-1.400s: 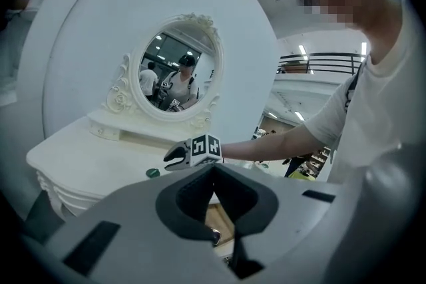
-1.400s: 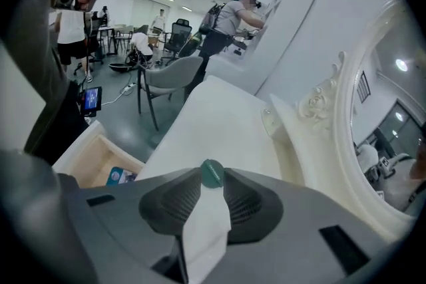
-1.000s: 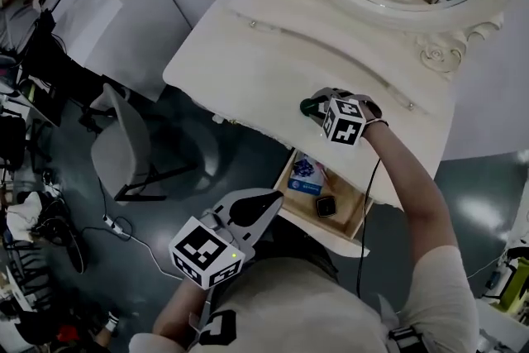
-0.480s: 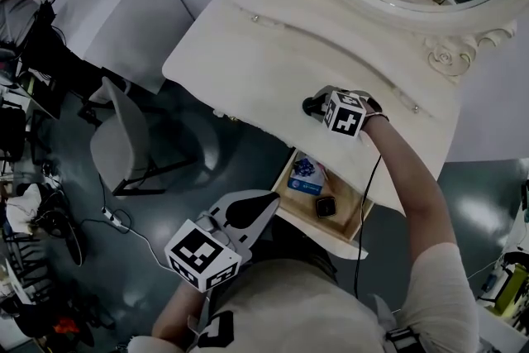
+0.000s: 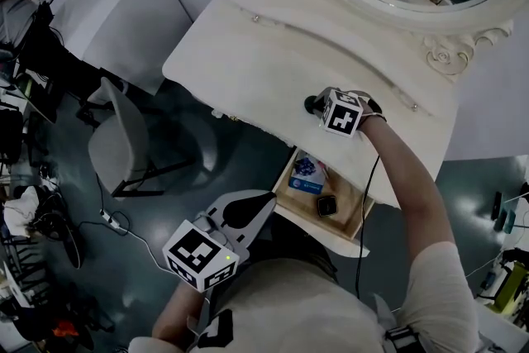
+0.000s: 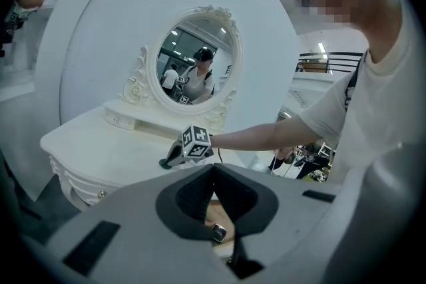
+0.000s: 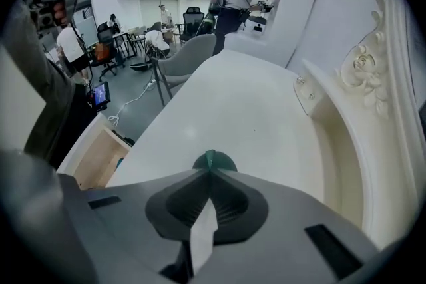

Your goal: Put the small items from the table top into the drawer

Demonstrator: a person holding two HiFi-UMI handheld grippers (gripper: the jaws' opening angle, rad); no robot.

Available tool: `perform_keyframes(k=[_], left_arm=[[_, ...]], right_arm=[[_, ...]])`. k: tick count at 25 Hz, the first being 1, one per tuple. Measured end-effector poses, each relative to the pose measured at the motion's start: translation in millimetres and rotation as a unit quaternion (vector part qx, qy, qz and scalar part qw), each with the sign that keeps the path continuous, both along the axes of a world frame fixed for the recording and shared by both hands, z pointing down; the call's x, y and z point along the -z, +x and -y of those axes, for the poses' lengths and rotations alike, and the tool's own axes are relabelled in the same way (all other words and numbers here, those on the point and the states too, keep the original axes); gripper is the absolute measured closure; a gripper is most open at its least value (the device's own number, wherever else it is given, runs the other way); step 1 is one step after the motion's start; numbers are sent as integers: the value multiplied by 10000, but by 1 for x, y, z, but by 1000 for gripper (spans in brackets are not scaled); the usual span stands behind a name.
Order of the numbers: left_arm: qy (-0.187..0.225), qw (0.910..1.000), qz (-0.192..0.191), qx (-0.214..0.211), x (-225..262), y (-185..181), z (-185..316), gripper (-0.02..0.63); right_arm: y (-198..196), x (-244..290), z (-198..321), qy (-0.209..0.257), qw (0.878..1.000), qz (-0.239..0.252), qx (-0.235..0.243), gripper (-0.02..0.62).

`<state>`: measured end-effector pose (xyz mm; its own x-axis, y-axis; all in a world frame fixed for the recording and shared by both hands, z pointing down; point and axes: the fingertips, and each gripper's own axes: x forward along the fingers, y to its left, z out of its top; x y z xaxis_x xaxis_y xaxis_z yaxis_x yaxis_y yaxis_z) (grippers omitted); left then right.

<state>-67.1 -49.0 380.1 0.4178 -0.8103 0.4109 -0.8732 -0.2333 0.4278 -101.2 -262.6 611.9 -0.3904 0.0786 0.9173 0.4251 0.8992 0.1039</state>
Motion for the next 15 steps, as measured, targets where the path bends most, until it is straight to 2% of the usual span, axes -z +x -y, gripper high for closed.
perform_keyframes(k=[15], left_arm=[[156,9997,-60,-164,8,-13,-12,549]], right_arm=[[3,25,2,350,9983,223,-416,568]])
